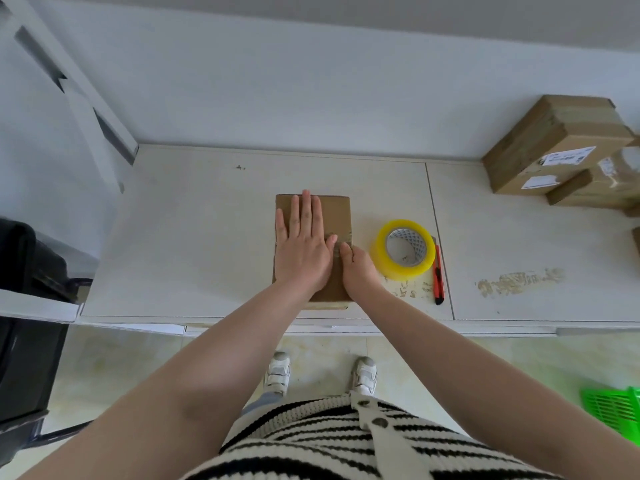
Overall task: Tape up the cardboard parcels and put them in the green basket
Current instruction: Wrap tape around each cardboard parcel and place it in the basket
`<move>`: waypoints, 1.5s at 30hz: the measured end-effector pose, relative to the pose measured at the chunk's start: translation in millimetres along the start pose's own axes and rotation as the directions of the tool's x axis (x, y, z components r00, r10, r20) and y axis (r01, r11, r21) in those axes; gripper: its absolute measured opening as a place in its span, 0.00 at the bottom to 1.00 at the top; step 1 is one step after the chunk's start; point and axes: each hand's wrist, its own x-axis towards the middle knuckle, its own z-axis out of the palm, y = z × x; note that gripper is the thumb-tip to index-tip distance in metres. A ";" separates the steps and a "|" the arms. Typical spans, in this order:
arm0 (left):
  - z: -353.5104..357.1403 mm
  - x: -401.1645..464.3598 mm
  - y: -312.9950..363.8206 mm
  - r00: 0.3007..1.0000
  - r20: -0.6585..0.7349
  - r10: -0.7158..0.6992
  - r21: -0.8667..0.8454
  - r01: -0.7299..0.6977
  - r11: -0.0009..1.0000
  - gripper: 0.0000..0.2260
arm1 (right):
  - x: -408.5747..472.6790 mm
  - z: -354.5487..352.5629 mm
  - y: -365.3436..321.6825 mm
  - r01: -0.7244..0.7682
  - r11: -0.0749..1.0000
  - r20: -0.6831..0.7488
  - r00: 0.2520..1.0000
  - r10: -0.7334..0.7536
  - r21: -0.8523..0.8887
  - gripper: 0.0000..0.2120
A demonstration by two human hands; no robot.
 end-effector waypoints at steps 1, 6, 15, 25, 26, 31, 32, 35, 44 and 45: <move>-1.4 0.2 -0.3 1.000 0.010 0.007 -0.005 -0.007 1.000 0.31 | -0.4 -1.0 -1.3 0.001 1.000 0.008 1.000 -0.001 -0.003 0.18; -12.0 3.8 -14.0 0.998 0.065 -0.010 -0.183 0.022 0.983 0.35 | -12.6 -11.5 -11.9 -0.056 0.967 0.107 0.994 0.030 0.249 0.19; -46.3 -2.2 -50.2 0.884 0.467 -0.042 -0.855 0.439 -0.275 0.54 | -1.6 -17.4 -53.9 0.128 0.971 -0.047 0.992 -0.121 0.200 0.23; -28.6 -9.1 -44.5 0.801 0.595 -0.068 -0.788 0.565 -0.244 0.25 | 3.4 1.7 -47.9 -0.088 0.980 0.118 0.991 0.068 0.176 0.19; -27.9 -8.7 -44.2 0.802 0.594 -0.070 -0.790 0.564 -0.242 0.25 | 3.5 2.0 -48.3 -0.080 0.984 0.101 0.993 0.064 0.159 0.18; -30.2 -8.5 -46.1 0.818 0.573 -0.057 -0.803 0.547 -0.236 0.25 | -3.6 0.9 -53.3 -0.086 0.981 0.101 0.993 0.069 0.174 0.19; -32.0 -10.1 -47.0 0.825 0.564 -0.039 -0.809 0.542 -0.228 0.24 | -7.5 -0.4 -54.2 -0.078 0.976 0.098 0.993 0.059 0.202 0.19; -46.4 -13.9 -47.0 0.851 0.524 0.045 -0.824 0.519 -0.228 0.22 | -25.2 -16.1 -56.1 0.010 0.956 0.038 0.999 -0.022 0.294 0.15; -81.2 -5.8 57.3 0.763 0.450 0.465 -0.757 0.602 -0.256 0.18 | -73.8 -176.1 19.6 0.087 0.850 -0.318 0.943 0.098 0.520 0.23; -80.4 -5.4 82.2 0.741 0.438 0.508 -0.749 0.614 -0.250 0.19 | -81.7 -195.8 34.5 0.050 0.825 -0.302 0.942 0.149 0.563 0.23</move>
